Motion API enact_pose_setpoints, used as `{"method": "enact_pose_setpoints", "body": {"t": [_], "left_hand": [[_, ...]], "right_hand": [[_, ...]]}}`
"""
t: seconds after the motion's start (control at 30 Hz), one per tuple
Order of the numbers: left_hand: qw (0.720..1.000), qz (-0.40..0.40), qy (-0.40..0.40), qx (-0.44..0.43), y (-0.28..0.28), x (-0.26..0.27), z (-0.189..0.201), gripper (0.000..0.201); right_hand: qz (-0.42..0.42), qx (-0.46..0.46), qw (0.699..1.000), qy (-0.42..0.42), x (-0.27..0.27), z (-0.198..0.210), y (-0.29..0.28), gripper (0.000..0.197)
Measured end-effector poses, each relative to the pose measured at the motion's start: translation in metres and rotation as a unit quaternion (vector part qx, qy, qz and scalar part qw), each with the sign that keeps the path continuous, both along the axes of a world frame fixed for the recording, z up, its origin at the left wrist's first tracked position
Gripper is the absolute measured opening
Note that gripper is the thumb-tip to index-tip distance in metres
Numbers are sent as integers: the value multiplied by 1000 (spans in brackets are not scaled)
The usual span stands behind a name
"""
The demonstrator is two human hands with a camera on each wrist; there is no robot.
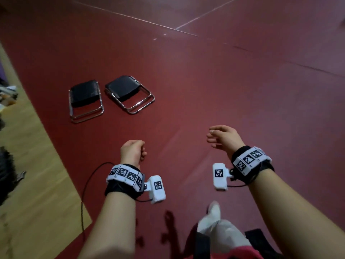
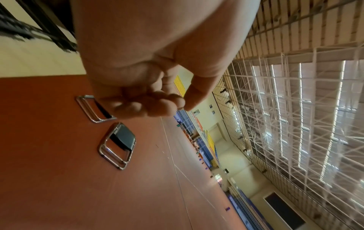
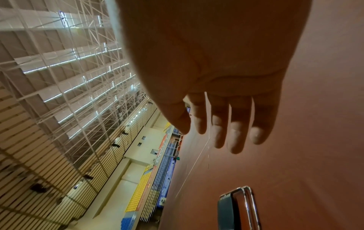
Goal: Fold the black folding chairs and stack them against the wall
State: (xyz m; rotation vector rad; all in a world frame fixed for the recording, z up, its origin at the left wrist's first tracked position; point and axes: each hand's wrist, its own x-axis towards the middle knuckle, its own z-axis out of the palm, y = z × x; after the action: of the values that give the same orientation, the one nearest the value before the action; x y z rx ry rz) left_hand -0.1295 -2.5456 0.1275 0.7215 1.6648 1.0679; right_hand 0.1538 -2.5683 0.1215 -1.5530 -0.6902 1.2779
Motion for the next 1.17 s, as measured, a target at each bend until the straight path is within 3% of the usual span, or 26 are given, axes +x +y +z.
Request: {"method": "enact_pose_setpoints", "body": {"t": [0.2,0.43,0.67,0.83,0.97,1.17], "left_hand": [[998,-54,-5,14,163,84,-11,17],[998,-37,-12,39,335,154,19,19],[999,-4,-5,38,483,162,2,18],[999,-1,-11,49,628,153,-10,16],[998,-15,-21,57,760,141,5,16],[998,-37,0,57,921,137,20,17]], "right_hand": [[-64,-6,998,-24,83,-21,133,8],[-69,19,996,-55,158,10,314,23],[-30,11,998,-48,164,4,483,33],[-30,17,997,-68,155,-4,627,34],[-50,25,995,-77,144,12,752,34],[-71,21,994,-82,138,28,896,34]]}}
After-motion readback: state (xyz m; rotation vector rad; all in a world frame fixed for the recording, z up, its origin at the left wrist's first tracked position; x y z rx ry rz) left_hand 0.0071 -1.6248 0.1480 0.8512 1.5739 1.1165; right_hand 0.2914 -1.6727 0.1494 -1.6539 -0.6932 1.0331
